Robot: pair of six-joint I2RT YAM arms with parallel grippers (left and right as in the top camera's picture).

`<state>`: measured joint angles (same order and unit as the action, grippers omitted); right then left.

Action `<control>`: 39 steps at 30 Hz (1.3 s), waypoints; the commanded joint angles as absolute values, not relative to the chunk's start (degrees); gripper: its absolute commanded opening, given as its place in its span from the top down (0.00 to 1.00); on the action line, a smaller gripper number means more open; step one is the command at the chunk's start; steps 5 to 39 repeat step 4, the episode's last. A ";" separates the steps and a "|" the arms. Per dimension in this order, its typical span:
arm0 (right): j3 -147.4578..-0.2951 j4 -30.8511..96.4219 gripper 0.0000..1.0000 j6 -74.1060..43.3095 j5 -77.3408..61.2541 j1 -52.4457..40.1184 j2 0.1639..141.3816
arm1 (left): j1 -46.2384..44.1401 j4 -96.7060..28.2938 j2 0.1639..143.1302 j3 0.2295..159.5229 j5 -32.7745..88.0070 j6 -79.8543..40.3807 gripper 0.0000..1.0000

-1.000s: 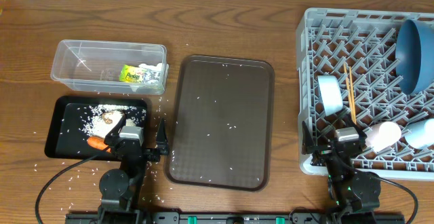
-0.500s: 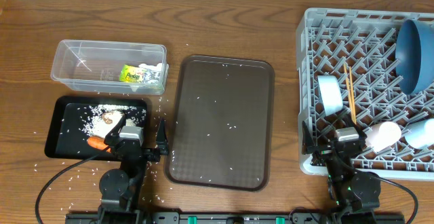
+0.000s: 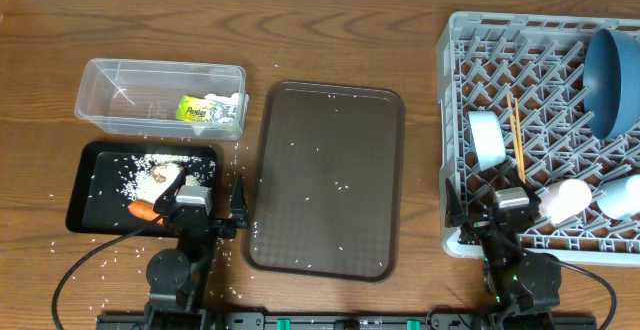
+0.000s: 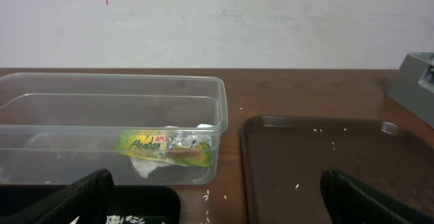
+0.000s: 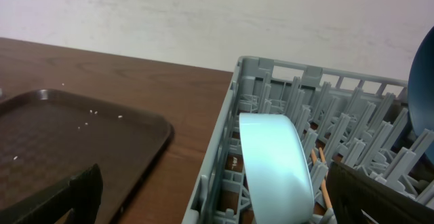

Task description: Sort waste into correct bins and load items into the dishwasher rack

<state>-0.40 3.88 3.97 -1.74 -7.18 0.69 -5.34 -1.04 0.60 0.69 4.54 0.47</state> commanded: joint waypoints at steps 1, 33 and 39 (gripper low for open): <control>-0.32 4.08 0.01 3.29 -2.11 -6.39 0.38 | -5.10 -3.60 0.64 0.23 5.56 1.28 0.02; -0.32 4.05 0.01 3.29 -2.11 -6.39 0.36 | -5.10 -3.60 0.64 0.23 5.56 1.28 0.02; -0.32 4.05 0.01 3.29 -2.11 -6.39 0.36 | -5.10 -3.60 0.64 0.23 5.56 1.28 0.02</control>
